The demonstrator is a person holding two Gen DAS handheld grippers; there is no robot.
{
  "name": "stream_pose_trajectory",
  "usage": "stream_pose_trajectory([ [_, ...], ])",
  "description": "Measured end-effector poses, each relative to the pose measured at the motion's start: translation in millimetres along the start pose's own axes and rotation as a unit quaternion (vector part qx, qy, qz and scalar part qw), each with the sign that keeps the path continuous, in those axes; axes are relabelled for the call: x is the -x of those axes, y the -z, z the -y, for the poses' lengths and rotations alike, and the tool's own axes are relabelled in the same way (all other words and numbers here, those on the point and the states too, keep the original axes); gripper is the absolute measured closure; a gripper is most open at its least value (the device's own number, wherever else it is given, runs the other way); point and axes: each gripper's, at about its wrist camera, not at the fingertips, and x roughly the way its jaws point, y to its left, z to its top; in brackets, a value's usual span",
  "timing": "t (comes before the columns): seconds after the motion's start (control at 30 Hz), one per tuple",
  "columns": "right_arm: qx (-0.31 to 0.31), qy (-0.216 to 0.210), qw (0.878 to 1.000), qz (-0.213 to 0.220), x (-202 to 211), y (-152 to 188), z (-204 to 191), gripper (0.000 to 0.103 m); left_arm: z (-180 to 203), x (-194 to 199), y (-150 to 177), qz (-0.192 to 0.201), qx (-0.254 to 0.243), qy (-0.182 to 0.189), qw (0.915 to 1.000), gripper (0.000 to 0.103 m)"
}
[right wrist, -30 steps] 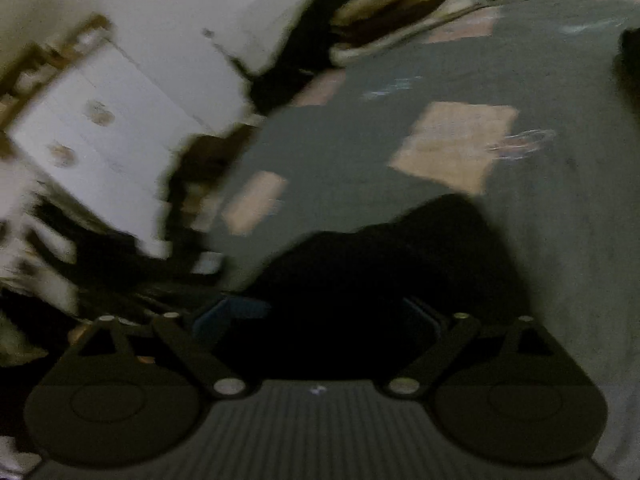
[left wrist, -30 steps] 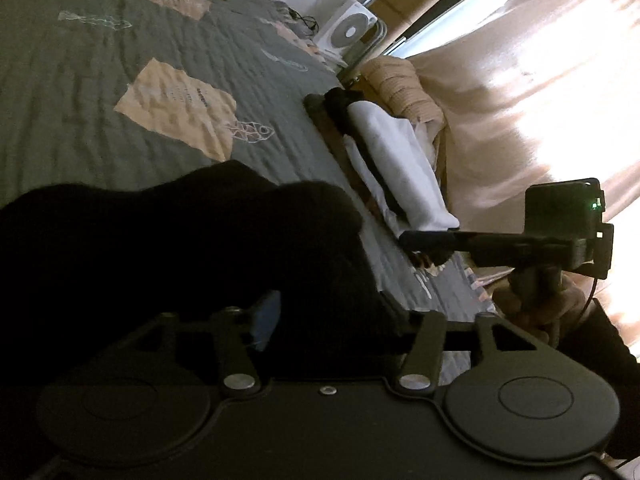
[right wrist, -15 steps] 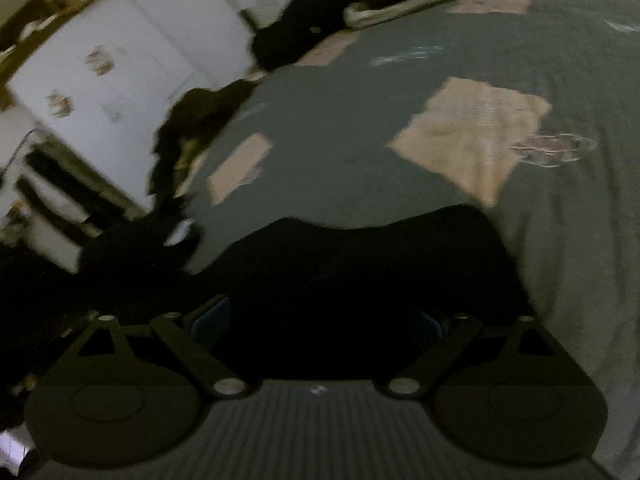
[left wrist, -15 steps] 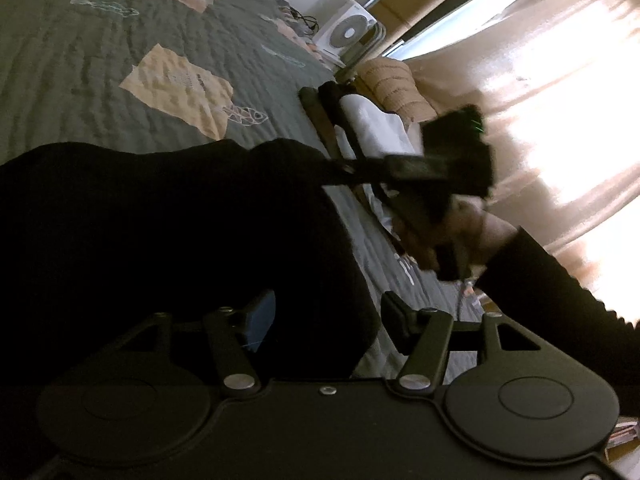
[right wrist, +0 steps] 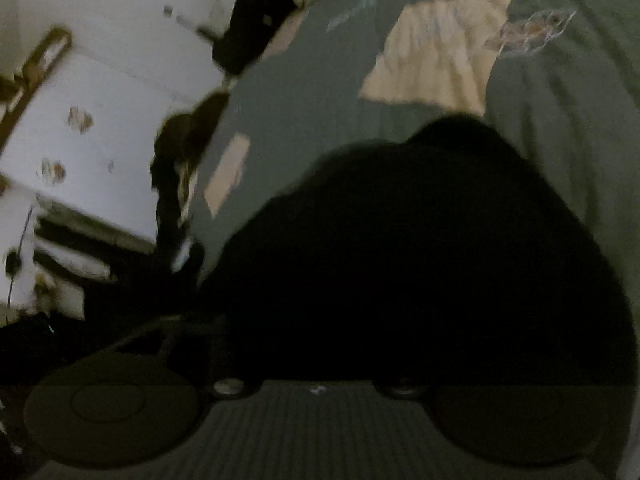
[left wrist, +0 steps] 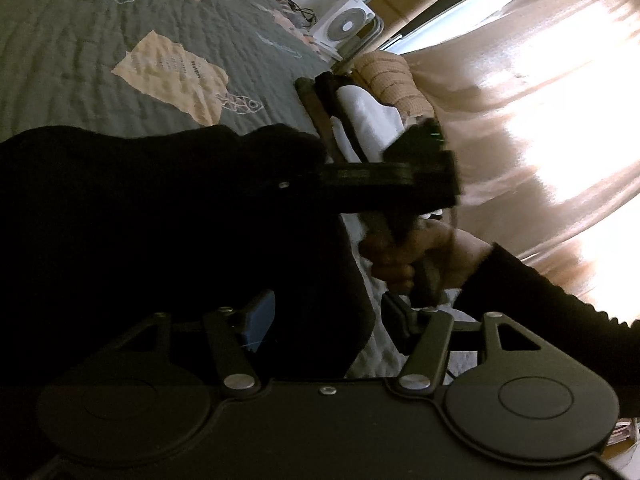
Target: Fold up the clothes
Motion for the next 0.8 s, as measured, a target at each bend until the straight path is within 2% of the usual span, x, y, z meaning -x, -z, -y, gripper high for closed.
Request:
stream_pose_trajectory([
  [0.1, -0.02, -0.035, 0.999, 0.022, 17.3, 7.2, -13.1, 0.077, 2.5, 0.3, -0.8, 0.004, 0.002, 0.0, 1.0, 0.045],
  [0.2, -0.054, -0.079, 0.994, 0.056, 42.6, 12.2, -22.3, 0.078, 4.6, 0.2, -0.3, 0.005, 0.0, 0.002, 1.0, 0.045],
  [0.3, -0.066, -0.091, 0.991, 0.073, 59.2, 12.4, -31.3, 0.079, 5.5, -0.8, -0.3, 0.005, -0.002, 0.002, 1.0, 0.045],
  [0.5, -0.095, -0.048, 0.989, 0.106, 91.9, 21.5, -37.1, 0.079, 4.3, 3.3, -1.8, 0.014, -0.002, -0.009, 0.9999, 0.044],
  [0.8, -0.121, 0.022, 0.977, 0.177, 136.3, 28.1, -45.9, 0.077, -34.2, 6.9, 0.3, 0.014, 0.025, -0.09, 0.9956, 0.044],
])
